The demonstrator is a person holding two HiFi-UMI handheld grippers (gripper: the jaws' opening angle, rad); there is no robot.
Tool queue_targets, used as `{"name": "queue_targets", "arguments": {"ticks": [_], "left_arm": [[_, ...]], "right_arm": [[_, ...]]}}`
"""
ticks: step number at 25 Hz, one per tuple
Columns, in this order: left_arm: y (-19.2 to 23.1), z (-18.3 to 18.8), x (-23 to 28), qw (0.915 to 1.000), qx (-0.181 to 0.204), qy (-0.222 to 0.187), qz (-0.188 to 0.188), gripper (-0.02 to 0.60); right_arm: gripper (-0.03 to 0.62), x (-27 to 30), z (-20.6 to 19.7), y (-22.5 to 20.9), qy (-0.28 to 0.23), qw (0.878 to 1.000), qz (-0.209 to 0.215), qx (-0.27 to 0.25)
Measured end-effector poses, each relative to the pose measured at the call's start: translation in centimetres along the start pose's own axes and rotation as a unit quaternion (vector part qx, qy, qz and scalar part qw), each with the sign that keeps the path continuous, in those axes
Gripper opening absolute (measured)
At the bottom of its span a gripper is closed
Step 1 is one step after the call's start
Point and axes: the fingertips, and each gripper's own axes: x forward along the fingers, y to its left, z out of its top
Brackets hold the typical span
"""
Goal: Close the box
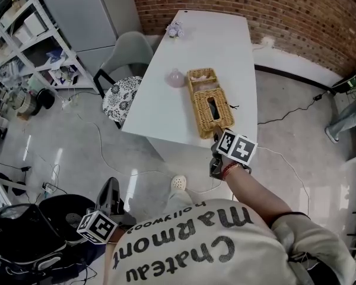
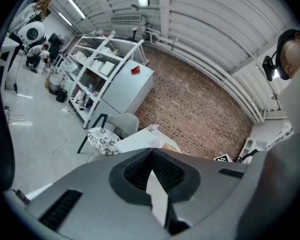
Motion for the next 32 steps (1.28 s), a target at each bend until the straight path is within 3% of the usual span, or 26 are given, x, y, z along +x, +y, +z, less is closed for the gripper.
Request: {"name": "queue_targets", "arguments": {"ticks": [14,19,24,28,32], "left_arm": [[0.0,-0.1,-0.3,1.0,-0.003,-0.001,0.001,0.002],[0.0,-0.1,-0.1,1.0,-0.004,-0.002,-0.003,0.002],[-0.4,-0.5,0.2,0.9999,-0.004,-0.001,-0.013,0.002],[-0.6,0.2,0.4,0.9999,-0.003,0.0,-0.012,0.002],[-0.5,0.7,0.4,0.9999,-0.002,-0.005,-0.013,0.002]], "right_arm": [[0.157,0.0,0.1,0.1,0.01,1.0,-0.007,-0.001],[0.173,0.3,0.2,0.3,0.012,1.0,0.008,-0.014],[0.166,0.2,0.1,0.0,0.0,1.0,0.017,0.006],[0.172,-0.1,-0.6,1.0,0.005,1.0,0.003,-0.018],[0.173,0.0,-3.9,4.3,0.053,0.996,0.034,-0.059]]}}
